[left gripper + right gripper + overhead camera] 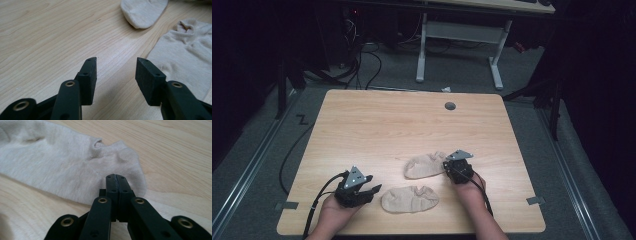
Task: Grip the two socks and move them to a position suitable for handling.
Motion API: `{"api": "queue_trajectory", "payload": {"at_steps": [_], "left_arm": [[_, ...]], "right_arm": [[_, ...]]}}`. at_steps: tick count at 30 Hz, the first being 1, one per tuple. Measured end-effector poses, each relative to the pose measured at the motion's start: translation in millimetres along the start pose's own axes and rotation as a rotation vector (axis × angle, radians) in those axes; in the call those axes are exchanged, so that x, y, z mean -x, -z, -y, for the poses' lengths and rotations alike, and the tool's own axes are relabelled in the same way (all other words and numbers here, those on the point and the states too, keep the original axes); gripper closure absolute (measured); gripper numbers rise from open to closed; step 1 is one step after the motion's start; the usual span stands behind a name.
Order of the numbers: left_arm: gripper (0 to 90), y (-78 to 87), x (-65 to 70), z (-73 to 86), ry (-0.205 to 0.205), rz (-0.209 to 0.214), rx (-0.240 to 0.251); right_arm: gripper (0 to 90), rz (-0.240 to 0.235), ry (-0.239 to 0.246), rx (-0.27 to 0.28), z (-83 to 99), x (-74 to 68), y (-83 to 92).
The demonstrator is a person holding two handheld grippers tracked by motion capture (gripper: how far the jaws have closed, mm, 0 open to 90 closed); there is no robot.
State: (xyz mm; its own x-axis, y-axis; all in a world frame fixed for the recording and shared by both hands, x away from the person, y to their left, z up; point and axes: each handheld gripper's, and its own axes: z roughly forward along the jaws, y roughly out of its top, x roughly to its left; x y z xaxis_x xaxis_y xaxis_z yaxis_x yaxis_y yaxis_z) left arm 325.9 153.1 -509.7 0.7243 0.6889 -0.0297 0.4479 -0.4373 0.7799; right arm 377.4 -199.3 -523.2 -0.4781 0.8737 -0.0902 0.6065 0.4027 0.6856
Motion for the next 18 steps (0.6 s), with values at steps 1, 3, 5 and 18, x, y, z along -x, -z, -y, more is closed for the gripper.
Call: {"api": "queue_trajectory", "payload": {"at_steps": [1,3,5,18], "left_arm": [[51.8,-0.3,-0.2,-0.1,0.004,0.001,0.002],[51.3,-1.0,-0.3,-0.2,0.007,0.001,0.002],[51.4,-1.9,0.1,-0.8,0.008,0.005,-0.003],[56.4,-9.8,2.6,0.8,-0.011,-0.005,0.000]], "right_arm": [[90.0,-0.009,-0.001,0.002,0.1,-1.8,0.2],[89.9,-0.016,0.017,0.005,-0.3,-7.1,0.0],[89.9,-0.030,0.045,0.008,-2.1,-14.6,-1.3],[86.6,-0.114,0.109,0.046,-4.4,-43.6,4.4]]}}
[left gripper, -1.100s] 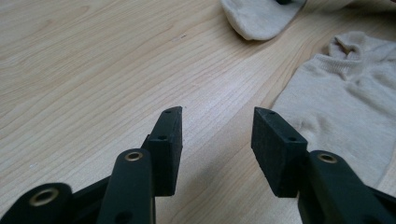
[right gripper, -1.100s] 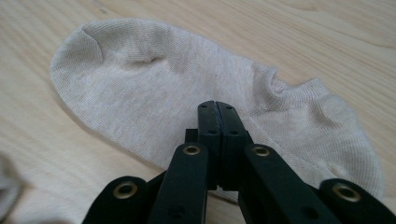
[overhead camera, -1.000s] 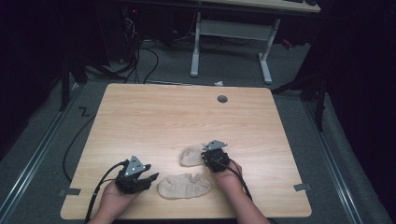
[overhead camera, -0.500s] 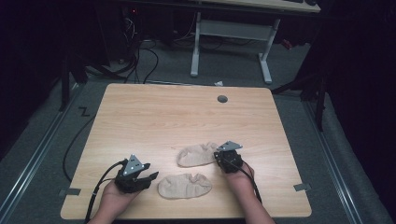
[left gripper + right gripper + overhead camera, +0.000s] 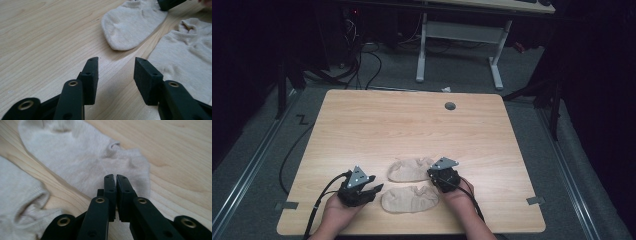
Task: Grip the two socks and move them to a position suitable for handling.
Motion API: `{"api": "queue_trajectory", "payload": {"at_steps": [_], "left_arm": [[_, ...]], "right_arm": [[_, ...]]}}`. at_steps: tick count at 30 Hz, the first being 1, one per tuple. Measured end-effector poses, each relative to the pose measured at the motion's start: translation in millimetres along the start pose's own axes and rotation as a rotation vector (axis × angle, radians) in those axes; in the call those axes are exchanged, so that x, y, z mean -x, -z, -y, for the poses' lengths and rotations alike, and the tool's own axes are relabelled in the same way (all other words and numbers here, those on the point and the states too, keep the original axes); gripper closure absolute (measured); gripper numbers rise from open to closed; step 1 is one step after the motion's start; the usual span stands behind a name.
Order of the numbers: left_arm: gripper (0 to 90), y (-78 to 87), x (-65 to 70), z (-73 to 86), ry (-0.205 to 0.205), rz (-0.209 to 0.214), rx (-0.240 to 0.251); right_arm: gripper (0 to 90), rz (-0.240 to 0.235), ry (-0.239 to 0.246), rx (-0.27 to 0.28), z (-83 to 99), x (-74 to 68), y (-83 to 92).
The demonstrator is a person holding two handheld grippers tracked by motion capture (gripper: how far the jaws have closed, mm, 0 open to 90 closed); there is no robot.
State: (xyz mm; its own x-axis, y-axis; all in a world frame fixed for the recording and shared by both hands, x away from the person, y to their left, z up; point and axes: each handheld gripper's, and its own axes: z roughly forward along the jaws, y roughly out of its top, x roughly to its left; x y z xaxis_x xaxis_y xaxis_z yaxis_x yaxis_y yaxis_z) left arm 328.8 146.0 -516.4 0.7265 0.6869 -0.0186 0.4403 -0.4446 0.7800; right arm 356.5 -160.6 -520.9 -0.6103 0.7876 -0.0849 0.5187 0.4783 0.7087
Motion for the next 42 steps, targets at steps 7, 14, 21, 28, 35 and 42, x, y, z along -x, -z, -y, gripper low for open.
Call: {"api": "queue_trajectory", "payload": {"at_steps": [7,14,21,28,35,42], "left_arm": [[57.2,-7.9,-0.7,-0.7,0.037,-0.005,0.011],[57.0,-25.4,0.6,-8.0,0.049,-0.011,0.030],[58.2,-34.6,-4.5,-17.8,0.062,-0.017,0.039],[54.7,-41.7,-7.3,-24.5,0.054,-0.033,0.016],[52.8,-53.1,-6.2,-29.1,0.076,-0.014,-0.017],[59.0,-55.2,-5.4,-27.9,0.078,-0.018,-0.024]], "right_arm": [[78.3,0.020,-0.077,0.080,2.6,17.2,18.8],[69.3,0.027,-0.128,0.079,5.4,29.4,15.2],[72.5,0.010,-0.126,0.059,3.8,31.0,9.5],[67.1,0.011,-0.115,0.051,0.8,27.6,3.6],[64.2,-0.002,-0.119,0.020,2.5,29.8,-2.5],[63.0,-0.019,-0.118,0.003,4.2,28.7,-4.5]]}}
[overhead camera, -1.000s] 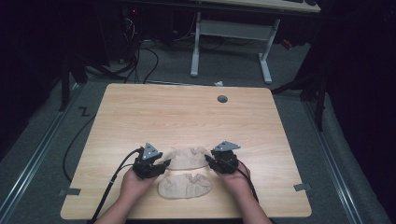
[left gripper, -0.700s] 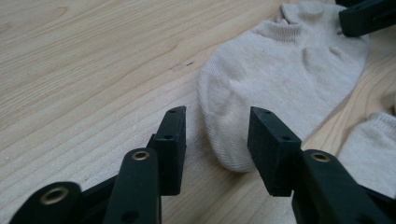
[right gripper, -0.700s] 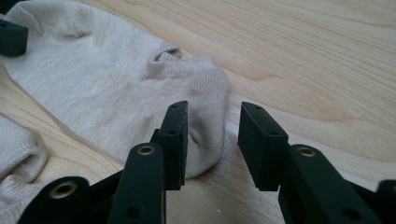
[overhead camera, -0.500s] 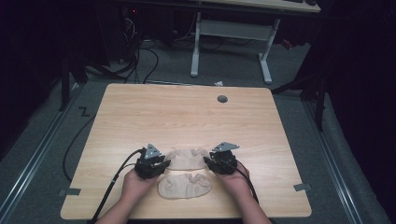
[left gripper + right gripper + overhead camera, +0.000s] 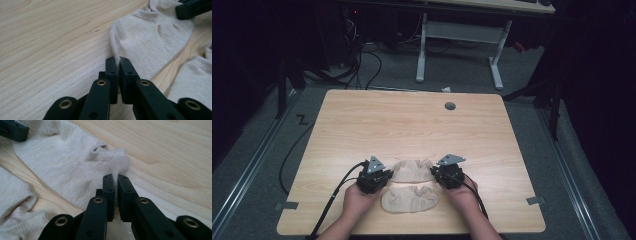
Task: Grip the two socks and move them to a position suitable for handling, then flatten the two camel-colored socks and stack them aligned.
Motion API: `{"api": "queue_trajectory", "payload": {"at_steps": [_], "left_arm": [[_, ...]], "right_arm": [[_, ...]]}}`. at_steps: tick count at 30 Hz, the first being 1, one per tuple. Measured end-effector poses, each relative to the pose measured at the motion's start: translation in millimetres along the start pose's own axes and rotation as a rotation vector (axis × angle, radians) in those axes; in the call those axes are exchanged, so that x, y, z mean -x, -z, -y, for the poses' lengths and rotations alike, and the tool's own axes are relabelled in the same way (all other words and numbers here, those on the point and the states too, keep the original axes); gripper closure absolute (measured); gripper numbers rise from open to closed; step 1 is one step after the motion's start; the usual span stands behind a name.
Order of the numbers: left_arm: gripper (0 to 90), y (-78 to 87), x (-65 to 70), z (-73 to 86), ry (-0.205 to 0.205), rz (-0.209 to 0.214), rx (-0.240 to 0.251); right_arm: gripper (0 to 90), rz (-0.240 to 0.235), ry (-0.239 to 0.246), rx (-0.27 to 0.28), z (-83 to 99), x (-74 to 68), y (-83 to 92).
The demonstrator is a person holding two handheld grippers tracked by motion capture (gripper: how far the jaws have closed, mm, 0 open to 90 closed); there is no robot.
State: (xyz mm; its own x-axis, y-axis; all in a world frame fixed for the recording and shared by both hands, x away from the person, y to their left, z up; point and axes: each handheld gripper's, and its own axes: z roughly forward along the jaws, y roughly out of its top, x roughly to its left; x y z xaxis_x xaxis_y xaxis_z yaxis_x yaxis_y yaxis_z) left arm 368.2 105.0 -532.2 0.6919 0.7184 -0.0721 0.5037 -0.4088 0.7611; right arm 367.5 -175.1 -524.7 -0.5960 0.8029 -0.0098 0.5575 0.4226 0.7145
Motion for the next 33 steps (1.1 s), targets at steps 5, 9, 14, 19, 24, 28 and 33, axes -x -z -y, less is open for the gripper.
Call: {"api": "queue_trajectory", "payload": {"at_steps": [5,9,14,19,24,28,33], "left_arm": [[86.3,6.5,3.0,-2.4,-0.005,0.007,0.037],[86.2,13.4,6.1,-5.6,-0.013,0.001,0.066],[86.1,21.7,5.1,-8.3,-0.005,0.005,0.100],[86.0,25.4,4.1,-9.0,-0.003,0.005,0.109],[85.9,28.7,8.9,-11.7,-0.006,0.011,0.125],[86.0,31.0,14.5,-14.0,-0.028,0.018,0.124],[86.0,33.9,19.9,-14.5,-0.044,0.038,0.116]], "right_arm": [[85.3,0.019,0.008,0.041,-1.7,-0.7,6.6],[85.4,0.029,0.012,0.081,-3.1,-2.2,12.2],[85.5,0.036,0.022,0.111,-5.2,-6.3,17.7],[85.5,0.046,0.035,0.135,-7.5,-8.4,23.4],[85.5,0.053,0.049,0.140,-5.0,-10.3,28.2],[85.5,0.058,0.051,0.158,-1.7,-11.1,35.6],[85.5,0.065,0.053,0.175,1.9,-11.9,46.8]]}}
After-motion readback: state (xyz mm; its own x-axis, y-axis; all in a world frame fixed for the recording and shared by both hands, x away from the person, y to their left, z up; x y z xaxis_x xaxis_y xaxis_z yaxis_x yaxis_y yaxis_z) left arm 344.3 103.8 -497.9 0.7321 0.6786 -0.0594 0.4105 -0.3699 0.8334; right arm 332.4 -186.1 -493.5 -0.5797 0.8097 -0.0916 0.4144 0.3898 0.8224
